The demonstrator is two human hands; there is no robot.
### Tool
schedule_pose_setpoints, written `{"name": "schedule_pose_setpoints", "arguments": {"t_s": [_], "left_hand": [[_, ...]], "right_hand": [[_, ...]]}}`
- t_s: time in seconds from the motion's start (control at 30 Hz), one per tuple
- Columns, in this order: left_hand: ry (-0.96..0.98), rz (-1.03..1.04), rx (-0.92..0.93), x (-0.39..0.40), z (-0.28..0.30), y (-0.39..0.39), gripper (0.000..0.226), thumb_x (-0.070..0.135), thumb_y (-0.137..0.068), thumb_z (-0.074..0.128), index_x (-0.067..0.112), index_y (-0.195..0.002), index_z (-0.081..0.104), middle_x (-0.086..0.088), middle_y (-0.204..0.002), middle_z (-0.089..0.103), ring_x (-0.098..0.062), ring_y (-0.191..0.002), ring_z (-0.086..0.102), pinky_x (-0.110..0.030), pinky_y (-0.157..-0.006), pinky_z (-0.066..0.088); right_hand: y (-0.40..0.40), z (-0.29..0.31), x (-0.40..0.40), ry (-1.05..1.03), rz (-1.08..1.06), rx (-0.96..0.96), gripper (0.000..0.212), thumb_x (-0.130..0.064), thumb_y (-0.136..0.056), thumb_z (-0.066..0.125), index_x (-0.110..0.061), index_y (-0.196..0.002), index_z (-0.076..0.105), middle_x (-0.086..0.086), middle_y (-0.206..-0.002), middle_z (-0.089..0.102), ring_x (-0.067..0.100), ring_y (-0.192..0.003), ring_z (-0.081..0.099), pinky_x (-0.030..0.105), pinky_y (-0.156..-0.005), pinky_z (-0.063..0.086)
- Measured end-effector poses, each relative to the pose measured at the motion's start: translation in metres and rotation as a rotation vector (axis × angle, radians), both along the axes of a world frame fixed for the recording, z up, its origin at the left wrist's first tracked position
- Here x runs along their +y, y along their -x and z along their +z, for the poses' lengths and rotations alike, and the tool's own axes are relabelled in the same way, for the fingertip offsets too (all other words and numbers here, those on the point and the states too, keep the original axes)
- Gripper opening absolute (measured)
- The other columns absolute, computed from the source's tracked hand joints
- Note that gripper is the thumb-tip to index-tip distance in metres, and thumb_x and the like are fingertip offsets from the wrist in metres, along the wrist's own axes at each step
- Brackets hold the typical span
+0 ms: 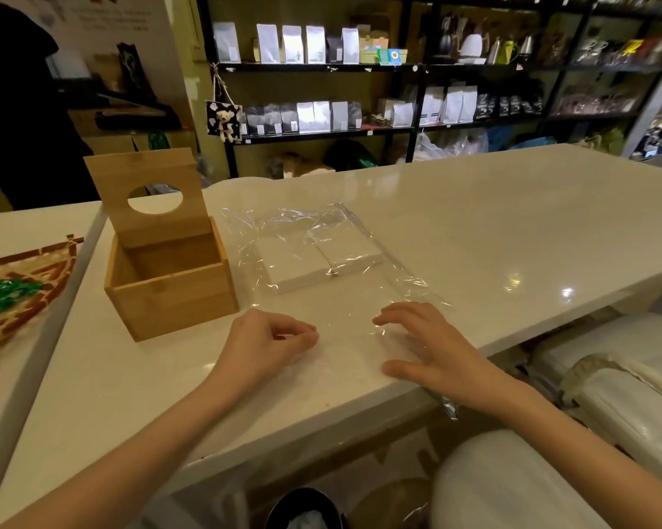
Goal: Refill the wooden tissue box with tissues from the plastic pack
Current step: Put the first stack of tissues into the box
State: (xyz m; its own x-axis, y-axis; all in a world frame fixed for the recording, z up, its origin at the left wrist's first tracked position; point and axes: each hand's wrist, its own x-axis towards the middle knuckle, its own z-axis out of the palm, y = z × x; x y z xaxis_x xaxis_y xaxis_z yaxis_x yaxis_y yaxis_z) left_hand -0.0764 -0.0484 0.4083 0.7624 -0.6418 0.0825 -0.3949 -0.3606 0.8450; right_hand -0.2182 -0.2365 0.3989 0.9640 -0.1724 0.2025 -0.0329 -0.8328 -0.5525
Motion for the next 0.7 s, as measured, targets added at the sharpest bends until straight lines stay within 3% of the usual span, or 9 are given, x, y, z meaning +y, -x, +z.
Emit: {"name": "schedule_pose_setpoints", "arguments": {"t_s": [0.1, 0.17, 0.3, 0.37, 0.47, 0.5, 0.57, 0.63, 0.7], "left_hand": [[0.077, 0.052, -0.044, -0.004, 0.007, 0.004, 0.008, 0.023, -0.078, 0.068, 0.028, -0.081, 0.074, 0.016, -0.083, 0.071, 0.008, -0.080, 0.062, -0.018, -0.071, 0.052], [0.139, 0.064, -0.122, -0.005, 0.011, 0.010, 0.012, 0.022, -0.077, 0.068, 0.033, -0.076, 0.072, 0.024, -0.078, 0.066, 0.010, -0.084, 0.061, -0.010, -0.073, 0.049], [0.273, 0.086, -0.340, -0.005, 0.014, 0.020, 0.008, 0.020, -0.077, 0.069, 0.027, -0.078, 0.072, 0.026, -0.080, 0.064, 0.015, -0.086, 0.060, 0.002, -0.074, 0.041], [0.343, 0.084, -0.439, -0.006, 0.015, 0.022, 0.007, 0.020, -0.076, 0.071, 0.019, -0.081, 0.074, 0.018, -0.084, 0.068, 0.008, -0.089, 0.062, 0.000, -0.076, 0.042], [0.388, 0.057, -0.542, -0.008, 0.014, 0.024, 0.019, 0.029, -0.076, 0.063, 0.018, -0.087, 0.074, 0.012, -0.089, 0.069, 0.000, -0.089, 0.064, -0.012, -0.079, 0.050], [0.391, 0.062, -0.558, -0.008, 0.013, 0.024, 0.020, 0.030, -0.076, 0.062, 0.018, -0.087, 0.073, 0.013, -0.089, 0.069, 0.000, -0.089, 0.064, -0.017, -0.080, 0.052], [0.391, 0.083, -0.602, -0.010, 0.011, 0.024, 0.021, 0.030, -0.077, 0.061, 0.017, -0.087, 0.074, 0.014, -0.091, 0.067, 0.001, -0.089, 0.064, -0.024, -0.080, 0.053], [0.373, 0.088, -0.633, -0.012, 0.010, 0.024, 0.021, 0.031, -0.077, 0.061, 0.018, -0.088, 0.074, 0.012, -0.090, 0.070, 0.001, -0.090, 0.063, -0.026, -0.080, 0.053], [0.355, 0.099, -0.662, -0.014, 0.008, 0.024, 0.021, 0.032, -0.078, 0.060, 0.019, -0.088, 0.074, 0.007, -0.090, 0.074, 0.001, -0.090, 0.063, -0.026, -0.081, 0.053]], "right_hand": [[0.000, 0.005, 0.007, 0.171, -0.020, -0.233, 0.042, -0.032, -0.074, 0.066, -0.027, -0.114, 0.055, -0.005, -0.112, 0.055, 0.007, -0.108, 0.040, 0.001, -0.092, 0.027], [-0.001, 0.011, 0.015, 0.177, 0.038, -0.333, 0.030, -0.029, -0.078, 0.062, -0.021, -0.107, 0.061, -0.002, -0.101, 0.063, 0.007, -0.099, 0.050, 0.010, -0.087, 0.038], [-0.015, 0.028, 0.032, 0.051, 0.217, -0.122, 0.032, -0.033, -0.094, 0.042, -0.023, -0.118, 0.060, -0.008, -0.113, 0.066, 0.000, -0.104, 0.055, 0.011, -0.088, 0.042], [-0.033, 0.028, 0.037, 0.081, 0.249, -0.045, 0.035, -0.030, -0.097, 0.036, -0.023, -0.130, 0.049, -0.009, -0.128, 0.056, -0.007, -0.109, 0.046, 0.002, -0.091, 0.031], [-0.064, 0.029, 0.040, 0.071, 0.265, 0.018, 0.032, -0.018, -0.098, 0.035, -0.011, -0.126, 0.050, 0.003, -0.129, 0.054, -0.004, -0.107, 0.043, -0.005, -0.085, 0.025], [-0.075, 0.029, 0.039, 0.118, 0.273, 0.038, 0.035, -0.017, -0.098, 0.034, -0.009, -0.130, 0.046, 0.005, -0.137, 0.047, 0.004, -0.121, 0.041, -0.002, -0.093, 0.023], [-0.101, 0.024, 0.034, 0.297, 0.245, 0.087, 0.049, -0.019, -0.098, 0.034, -0.008, -0.144, 0.023, 0.006, -0.155, 0.016, 0.014, -0.144, 0.010, 0.017, -0.114, 0.010], [-0.129, 0.019, 0.029, 0.420, 0.150, 0.187, 0.060, -0.022, -0.097, 0.036, -0.011, -0.147, 0.004, 0.009, -0.158, -0.003, 0.019, -0.145, -0.004, 0.030, -0.118, 0.004], [-0.148, 0.017, 0.028, 0.438, 0.102, 0.249, 0.063, -0.023, -0.097, 0.035, -0.012, -0.147, -0.002, 0.010, -0.157, -0.009, 0.024, -0.145, 0.000, 0.035, -0.116, 0.013]]}}
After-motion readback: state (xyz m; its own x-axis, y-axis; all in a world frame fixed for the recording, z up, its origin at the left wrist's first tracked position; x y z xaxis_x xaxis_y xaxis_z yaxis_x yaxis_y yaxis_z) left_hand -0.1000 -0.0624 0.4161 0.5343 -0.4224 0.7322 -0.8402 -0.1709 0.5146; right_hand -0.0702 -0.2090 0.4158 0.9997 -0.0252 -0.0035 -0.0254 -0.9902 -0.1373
